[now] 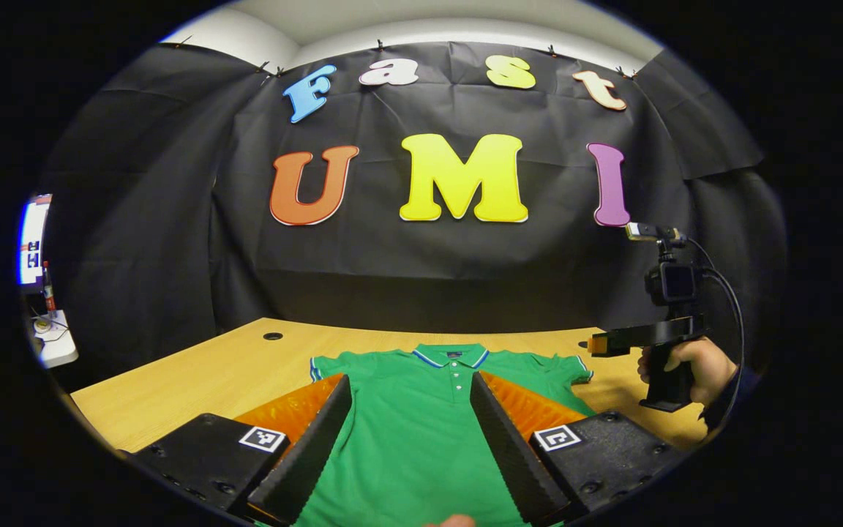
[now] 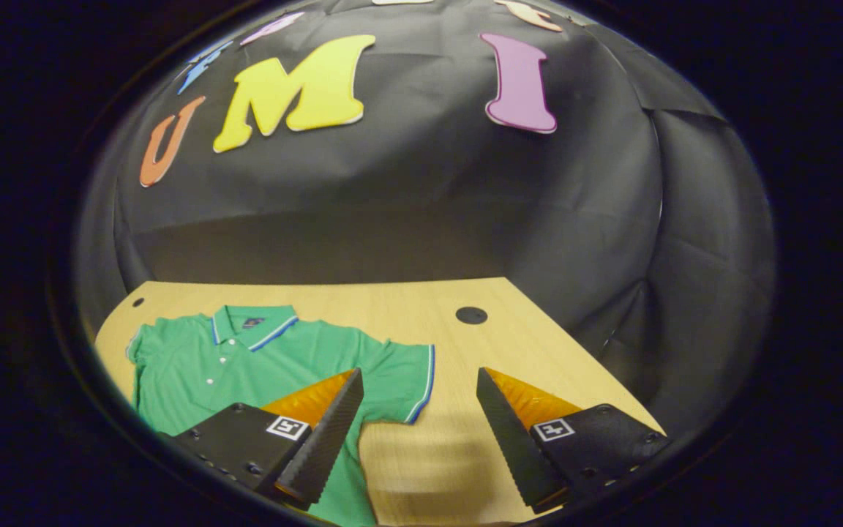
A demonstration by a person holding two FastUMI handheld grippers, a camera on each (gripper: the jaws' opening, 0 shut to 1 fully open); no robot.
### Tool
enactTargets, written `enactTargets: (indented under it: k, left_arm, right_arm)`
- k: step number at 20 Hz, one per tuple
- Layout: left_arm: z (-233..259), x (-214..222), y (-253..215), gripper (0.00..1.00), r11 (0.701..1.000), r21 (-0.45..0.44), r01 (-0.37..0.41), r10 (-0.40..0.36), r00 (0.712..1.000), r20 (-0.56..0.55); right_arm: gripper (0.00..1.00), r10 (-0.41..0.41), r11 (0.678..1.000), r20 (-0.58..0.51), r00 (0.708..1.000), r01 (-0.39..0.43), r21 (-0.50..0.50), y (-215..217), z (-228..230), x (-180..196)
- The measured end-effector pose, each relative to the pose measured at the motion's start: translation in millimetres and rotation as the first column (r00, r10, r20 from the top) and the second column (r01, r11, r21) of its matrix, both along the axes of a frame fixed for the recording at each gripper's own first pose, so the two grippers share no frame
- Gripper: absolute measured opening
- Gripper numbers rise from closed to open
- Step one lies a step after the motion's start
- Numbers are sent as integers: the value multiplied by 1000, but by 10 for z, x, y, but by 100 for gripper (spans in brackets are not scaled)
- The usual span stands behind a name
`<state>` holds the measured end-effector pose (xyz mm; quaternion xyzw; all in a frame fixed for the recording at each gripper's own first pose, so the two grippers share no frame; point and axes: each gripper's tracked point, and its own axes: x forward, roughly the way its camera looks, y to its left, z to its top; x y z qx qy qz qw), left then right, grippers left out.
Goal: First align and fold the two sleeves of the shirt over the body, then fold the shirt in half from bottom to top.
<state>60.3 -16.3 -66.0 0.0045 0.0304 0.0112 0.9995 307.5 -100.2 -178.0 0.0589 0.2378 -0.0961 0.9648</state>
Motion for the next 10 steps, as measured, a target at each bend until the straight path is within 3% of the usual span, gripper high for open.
enactTargets:
  k: [6, 8, 10]
  left_arm:
    - [-112, 59, -2, 100, 1000, -23, 8, -9, 999, -35]
    - [-156, 74, 31, 100, 1000, -3, -4, 3, 999, -50]
    - [-174, 85, 14, 100, 1000, -3, 1, -1, 998, -58]
  right_arm:
    - [93, -29, 996, -140, 990, 41, 83, 97, -428, 169]
    - [84, -41, 994, -167, 985, 56, 89, 99, -562, 180]
    - [84, -40, 990, -189, 981, 65, 127, 135, -657, 204]
